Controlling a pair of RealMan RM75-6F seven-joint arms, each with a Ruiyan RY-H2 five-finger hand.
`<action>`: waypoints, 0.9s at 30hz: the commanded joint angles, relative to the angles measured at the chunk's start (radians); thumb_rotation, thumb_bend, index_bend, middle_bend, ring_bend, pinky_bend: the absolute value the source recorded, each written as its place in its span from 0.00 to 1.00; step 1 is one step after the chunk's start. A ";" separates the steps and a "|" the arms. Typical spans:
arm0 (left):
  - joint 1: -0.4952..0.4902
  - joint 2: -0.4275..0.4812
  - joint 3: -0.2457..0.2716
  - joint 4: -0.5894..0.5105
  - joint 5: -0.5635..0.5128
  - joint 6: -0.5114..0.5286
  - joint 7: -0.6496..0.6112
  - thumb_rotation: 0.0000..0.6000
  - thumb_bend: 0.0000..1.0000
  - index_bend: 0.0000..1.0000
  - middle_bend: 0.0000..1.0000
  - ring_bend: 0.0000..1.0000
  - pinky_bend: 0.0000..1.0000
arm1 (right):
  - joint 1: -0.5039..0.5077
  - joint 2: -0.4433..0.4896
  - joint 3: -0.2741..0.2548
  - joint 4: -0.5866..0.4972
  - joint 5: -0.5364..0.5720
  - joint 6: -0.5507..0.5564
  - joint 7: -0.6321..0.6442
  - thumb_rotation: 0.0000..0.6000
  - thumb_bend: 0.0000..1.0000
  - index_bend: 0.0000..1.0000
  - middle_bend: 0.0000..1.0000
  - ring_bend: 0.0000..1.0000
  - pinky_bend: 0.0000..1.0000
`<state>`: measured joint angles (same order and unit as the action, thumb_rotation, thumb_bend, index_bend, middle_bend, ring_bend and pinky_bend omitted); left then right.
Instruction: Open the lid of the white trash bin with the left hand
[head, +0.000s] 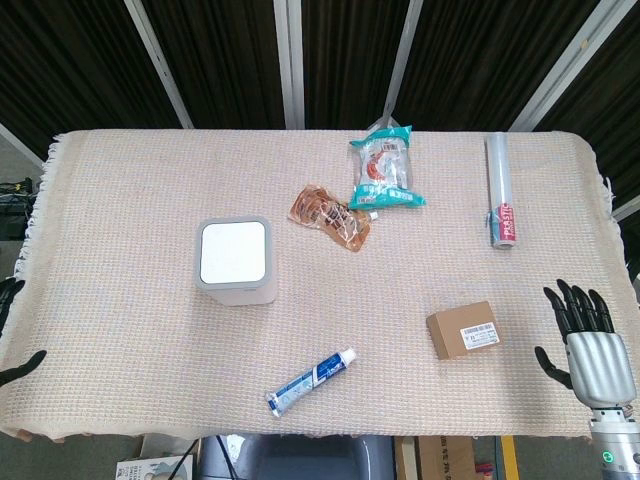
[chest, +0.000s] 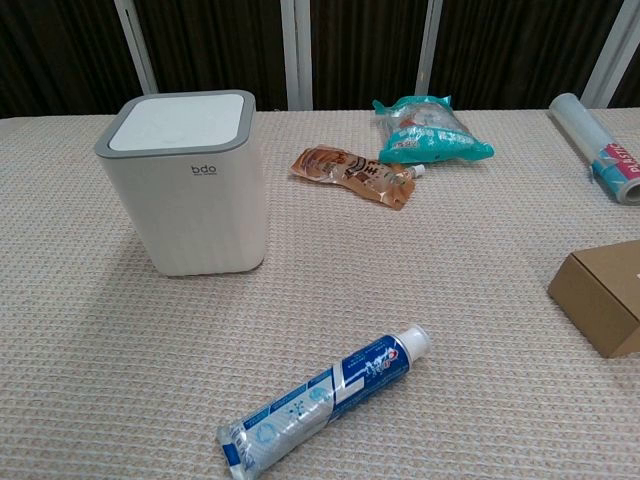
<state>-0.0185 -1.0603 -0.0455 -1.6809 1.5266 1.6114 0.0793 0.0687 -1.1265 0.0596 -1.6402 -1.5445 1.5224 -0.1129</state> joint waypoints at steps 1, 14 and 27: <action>0.000 -0.001 0.000 0.003 0.004 0.002 -0.004 1.00 0.24 0.11 0.10 0.00 0.13 | 0.001 0.001 -0.003 -0.002 -0.001 -0.004 -0.002 1.00 0.30 0.09 0.02 0.03 0.01; 0.002 -0.006 -0.002 0.002 0.006 0.004 0.004 1.00 0.24 0.11 0.10 0.00 0.13 | -0.006 0.013 -0.001 -0.016 0.008 0.002 -0.002 1.00 0.30 0.09 0.02 0.03 0.01; -0.031 -0.026 -0.014 0.034 -0.015 -0.056 -0.022 1.00 0.24 0.11 0.11 0.04 0.24 | -0.008 0.016 0.007 -0.012 0.031 -0.004 0.002 1.00 0.30 0.09 0.02 0.03 0.01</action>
<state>-0.0451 -1.0865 -0.0577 -1.6498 1.5106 1.5615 0.0668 0.0614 -1.1104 0.0664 -1.6525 -1.5148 1.5189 -0.1085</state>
